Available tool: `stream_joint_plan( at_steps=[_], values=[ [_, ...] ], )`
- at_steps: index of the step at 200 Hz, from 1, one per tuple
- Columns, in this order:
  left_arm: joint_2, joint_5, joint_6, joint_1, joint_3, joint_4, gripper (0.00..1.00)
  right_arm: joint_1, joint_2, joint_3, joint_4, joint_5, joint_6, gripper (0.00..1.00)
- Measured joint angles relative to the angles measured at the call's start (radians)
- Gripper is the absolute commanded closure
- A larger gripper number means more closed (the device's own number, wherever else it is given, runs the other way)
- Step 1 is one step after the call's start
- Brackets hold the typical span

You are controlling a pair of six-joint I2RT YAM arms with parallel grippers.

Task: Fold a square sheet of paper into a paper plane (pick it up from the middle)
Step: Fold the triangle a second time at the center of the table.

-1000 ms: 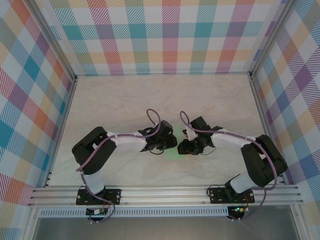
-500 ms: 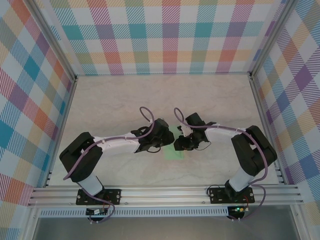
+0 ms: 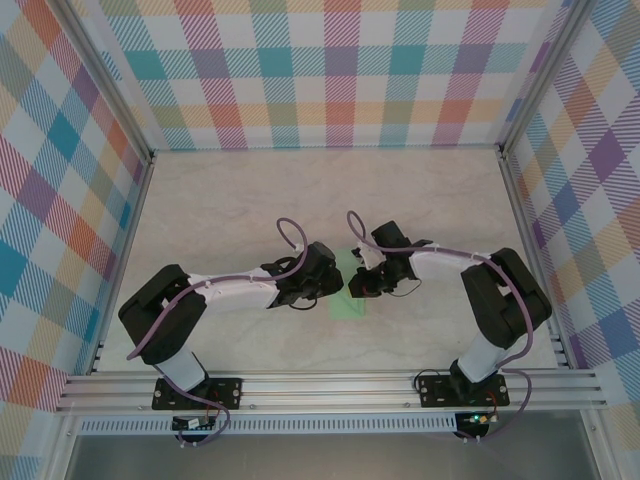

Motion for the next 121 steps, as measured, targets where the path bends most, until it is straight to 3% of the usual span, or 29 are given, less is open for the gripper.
stream_joint_plan(
  at_steps=[47, 76, 121],
  values=[
    [-0.004, -0.005, 0.000, 0.000, 0.000, -0.001, 0.70, -0.016, -0.022, -0.012, 0.045, -0.092, 0.057, 0.88],
    [-0.031, -0.008, 0.000, 0.000, -0.003, -0.001, 0.70, -0.016, -0.042, -0.014, 0.029, -0.036, 0.052, 0.73],
    [-0.041, -0.011, 0.000, 0.000, -0.003, -0.002, 0.71, 0.012, -0.043, -0.021, -0.024, 0.082, 0.005, 0.60]
  ],
)
